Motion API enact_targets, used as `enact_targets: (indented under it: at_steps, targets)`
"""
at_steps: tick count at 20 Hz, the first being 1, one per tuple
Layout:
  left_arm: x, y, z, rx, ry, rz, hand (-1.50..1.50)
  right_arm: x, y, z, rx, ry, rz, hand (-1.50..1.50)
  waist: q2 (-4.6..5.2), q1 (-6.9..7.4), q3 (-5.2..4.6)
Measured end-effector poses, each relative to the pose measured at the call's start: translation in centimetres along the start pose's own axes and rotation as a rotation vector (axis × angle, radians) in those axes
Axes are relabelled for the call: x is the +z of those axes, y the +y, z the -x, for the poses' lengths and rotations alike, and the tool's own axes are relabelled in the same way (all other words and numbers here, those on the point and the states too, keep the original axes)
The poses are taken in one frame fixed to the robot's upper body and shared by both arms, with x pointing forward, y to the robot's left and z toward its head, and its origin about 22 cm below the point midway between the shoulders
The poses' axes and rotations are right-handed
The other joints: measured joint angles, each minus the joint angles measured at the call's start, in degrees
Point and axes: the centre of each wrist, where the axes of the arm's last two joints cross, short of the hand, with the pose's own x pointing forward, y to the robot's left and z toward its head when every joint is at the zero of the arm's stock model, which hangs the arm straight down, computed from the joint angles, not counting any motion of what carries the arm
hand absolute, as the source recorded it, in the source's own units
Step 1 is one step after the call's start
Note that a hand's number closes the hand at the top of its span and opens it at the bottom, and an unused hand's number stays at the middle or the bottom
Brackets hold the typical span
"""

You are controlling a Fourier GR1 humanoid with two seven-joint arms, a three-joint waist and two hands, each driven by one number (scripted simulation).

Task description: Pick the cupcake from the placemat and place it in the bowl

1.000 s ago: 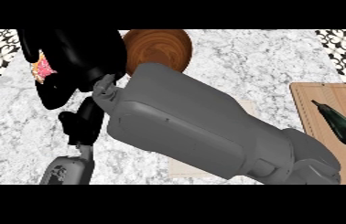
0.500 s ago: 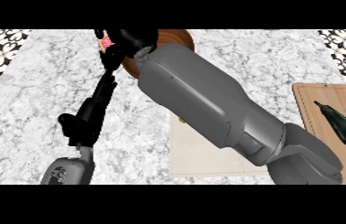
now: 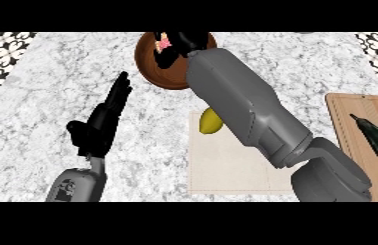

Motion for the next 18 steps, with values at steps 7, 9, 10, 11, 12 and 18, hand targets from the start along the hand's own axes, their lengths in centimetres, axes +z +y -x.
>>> enact_targets:
  at_steps: [7, 9, 10, 11, 12, 18]
  targets:
    - [0.0, -0.3, 0.1, -0.001, -0.008, 0.004, 0.00, 0.5, 0.7, 4.1, -0.105, 0.077, -0.159, -1.50, 0.42, 0.47, 0.04]
    - [-0.1, 0.0, 0.0, 0.001, -0.014, 0.006, 0.00, 0.7, 0.7, 5.2, -0.147, 0.070, -0.207, -1.50, 0.49, 0.58, 0.05]
    - [-0.2, 0.3, 0.2, 0.001, -0.013, 0.004, 0.00, 0.7, 0.7, 5.4, -0.169, 0.056, -0.223, -1.50, 0.50, 0.52, 0.05]
    - [-0.2, 0.3, 0.0, 0.000, -0.015, 0.007, 0.00, 0.7, 0.7, 5.7, -0.194, 0.049, -0.226, -1.50, 0.56, 0.76, 0.06]
    - [-0.1, 0.4, 0.2, 0.001, -0.010, 0.010, 0.00, 1.0, 1.1, 6.0, -0.224, 0.039, -0.223, -1.50, 0.55, 0.77, 0.07]
    - [-0.4, 0.0, 0.2, -0.005, -0.005, 0.002, 0.00, 0.8, 0.7, 6.0, -0.411, -0.038, -0.120, -1.50, 0.34, 0.31, 0.10]
